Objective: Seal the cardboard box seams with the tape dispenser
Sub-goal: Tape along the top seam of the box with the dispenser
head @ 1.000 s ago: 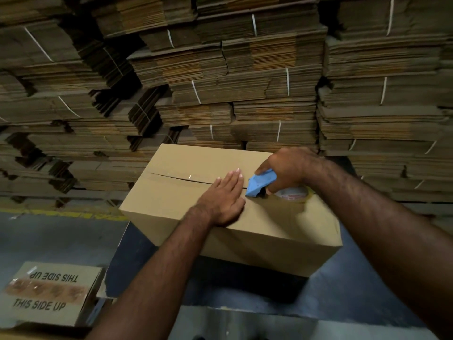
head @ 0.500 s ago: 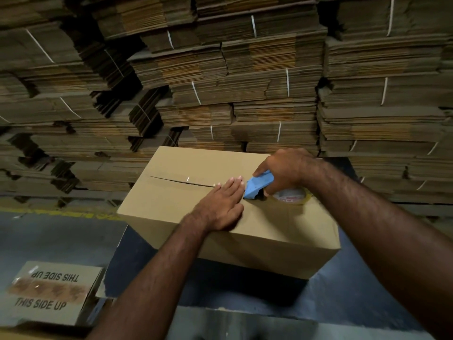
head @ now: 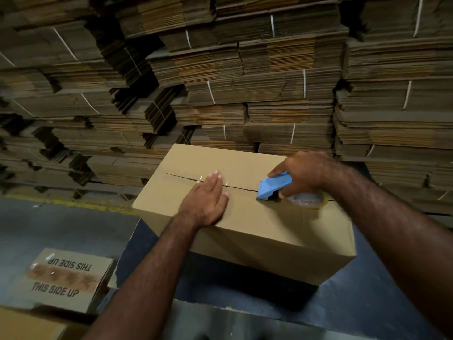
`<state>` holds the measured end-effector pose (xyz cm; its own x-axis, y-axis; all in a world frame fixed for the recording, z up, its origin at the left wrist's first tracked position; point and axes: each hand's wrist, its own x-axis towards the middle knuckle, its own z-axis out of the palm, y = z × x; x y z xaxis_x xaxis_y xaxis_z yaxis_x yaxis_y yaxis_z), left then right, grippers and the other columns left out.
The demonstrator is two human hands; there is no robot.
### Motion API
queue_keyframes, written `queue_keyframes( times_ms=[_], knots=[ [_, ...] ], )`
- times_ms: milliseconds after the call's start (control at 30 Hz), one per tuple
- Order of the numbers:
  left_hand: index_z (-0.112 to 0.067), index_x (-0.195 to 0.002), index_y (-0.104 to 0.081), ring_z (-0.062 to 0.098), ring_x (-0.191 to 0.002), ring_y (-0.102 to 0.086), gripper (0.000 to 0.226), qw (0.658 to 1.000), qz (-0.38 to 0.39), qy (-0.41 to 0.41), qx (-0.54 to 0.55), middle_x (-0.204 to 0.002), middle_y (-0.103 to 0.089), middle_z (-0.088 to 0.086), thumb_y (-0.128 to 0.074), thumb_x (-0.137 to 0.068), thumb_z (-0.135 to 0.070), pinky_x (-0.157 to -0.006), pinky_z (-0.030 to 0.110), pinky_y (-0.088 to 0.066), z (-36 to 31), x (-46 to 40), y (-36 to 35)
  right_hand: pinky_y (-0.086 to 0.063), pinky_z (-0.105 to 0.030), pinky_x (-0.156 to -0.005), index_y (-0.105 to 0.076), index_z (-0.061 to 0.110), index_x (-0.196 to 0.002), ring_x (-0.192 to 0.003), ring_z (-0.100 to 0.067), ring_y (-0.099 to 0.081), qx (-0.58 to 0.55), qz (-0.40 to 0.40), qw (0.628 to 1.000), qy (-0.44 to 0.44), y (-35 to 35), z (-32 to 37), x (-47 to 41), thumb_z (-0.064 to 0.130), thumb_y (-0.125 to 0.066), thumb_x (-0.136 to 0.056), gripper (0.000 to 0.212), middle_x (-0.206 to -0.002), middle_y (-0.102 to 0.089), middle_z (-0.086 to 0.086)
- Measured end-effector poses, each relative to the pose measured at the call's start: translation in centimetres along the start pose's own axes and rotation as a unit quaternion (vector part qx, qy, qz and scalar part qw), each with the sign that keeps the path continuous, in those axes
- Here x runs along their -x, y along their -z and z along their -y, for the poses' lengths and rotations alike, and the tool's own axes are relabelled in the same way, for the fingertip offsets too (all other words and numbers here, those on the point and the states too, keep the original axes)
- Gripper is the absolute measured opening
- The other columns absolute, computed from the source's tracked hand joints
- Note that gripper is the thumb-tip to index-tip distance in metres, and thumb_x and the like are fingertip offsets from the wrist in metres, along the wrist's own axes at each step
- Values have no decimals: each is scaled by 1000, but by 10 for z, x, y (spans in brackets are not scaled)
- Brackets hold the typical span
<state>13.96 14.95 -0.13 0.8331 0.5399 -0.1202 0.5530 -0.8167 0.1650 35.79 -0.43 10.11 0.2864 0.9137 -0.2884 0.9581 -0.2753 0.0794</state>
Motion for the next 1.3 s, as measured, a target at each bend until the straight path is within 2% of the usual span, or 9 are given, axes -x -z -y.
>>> queue_keyframes(
  times_ms=[233, 367, 500, 600, 667, 800, 933, 1067, 1300],
  knots=[
    [-7, -157, 3, 27, -153, 6, 76, 977, -24, 206, -50, -166, 8, 14, -12, -101, -56, -123, 50, 1, 65, 0, 16, -49, -41, -90, -45, 53, -136, -111, -13, -54, 1, -9, 1000, 4, -8, -7, -6, 64, -65, -72, 68, -127, -59, 15],
    [-4, -156, 3, 30, -152, 7, 83, 968, -9, 248, -27, -164, 9, 18, -15, -100, -62, -123, 49, 1, 85, -5, 32, -47, -36, -86, -42, 54, -137, -110, -11, -53, 12, -17, 1000, 5, -10, -8, -13, 66, -63, -73, 68, -126, -58, 15],
    [3, -154, 6, 37, -151, 9, 122, 954, 17, 300, 0, -162, 12, 26, -13, -79, -90, -122, 48, 3, 67, -19, 39, -46, -34, -86, -42, 54, -138, -111, -11, -54, 24, -20, 999, 21, -9, -5, -18, 68, -61, -74, 68, -127, -59, 15],
    [5, -152, 11, 41, -150, 11, 148, 947, 12, 321, -7, -160, 15, 29, -6, -55, -105, -120, 50, 4, 56, -22, 33, -43, -28, -83, -43, 50, -140, -105, -9, -55, 21, -18, 998, 58, 0, -6, -16, 65, -62, -78, 66, -127, -61, 13],
    [4, -153, 10, 41, -150, 10, 155, 946, -2, 324, -5, -161, 14, 28, -3, -47, -108, -122, 51, 1, 57, -22, 30, -37, -23, -78, -44, 45, -142, -92, -6, -49, -2, -26, 996, 88, 4, -14, -9, 59, -63, -83, 64, -123, -62, 12],
    [1, -154, 10, 39, -151, 9, 156, 949, -11, 314, -6, -162, 13, 25, -4, -45, -109, -122, 50, 0, 56, -24, 25, -26, -16, -65, -43, 41, -144, -83, -3, -41, -24, -54, 993, 107, 1, -36, 19, 53, -63, -87, 61, -96, -52, 22],
    [1, -155, 8, 39, -151, 8, 158, 949, -2, 315, -9, -163, 11, 25, -6, -43, -110, -122, 51, -1, 54, -25, 26, -24, -14, -65, -43, 41, -144, -84, -3, -43, -25, -55, 994, 92, -1, -62, 46, 52, -64, -87, 62, -93, -46, 17],
    [1, -155, 8, 38, -151, 8, 156, 953, -1, 304, -11, -163, 11, 24, -8, -45, -109, -122, 50, -1, 51, -24, 27, -27, -20, -71, -39, 46, -144, -85, -7, -45, -14, -50, 996, 75, -8, -85, 65, 55, -62, -87, 63, -99, -57, 4],
    [1, -155, 8, 37, -151, 8, 157, 954, 13, 301, -11, -163, 12, 24, -10, -44, -110, -122, 50, -1, 46, -22, 32, -30, -16, -67, -36, 52, -142, -83, -4, -45, -32, -24, 999, 19, -31, -126, 97, 55, -64, -86, 63, -101, -50, 15]
  ],
)
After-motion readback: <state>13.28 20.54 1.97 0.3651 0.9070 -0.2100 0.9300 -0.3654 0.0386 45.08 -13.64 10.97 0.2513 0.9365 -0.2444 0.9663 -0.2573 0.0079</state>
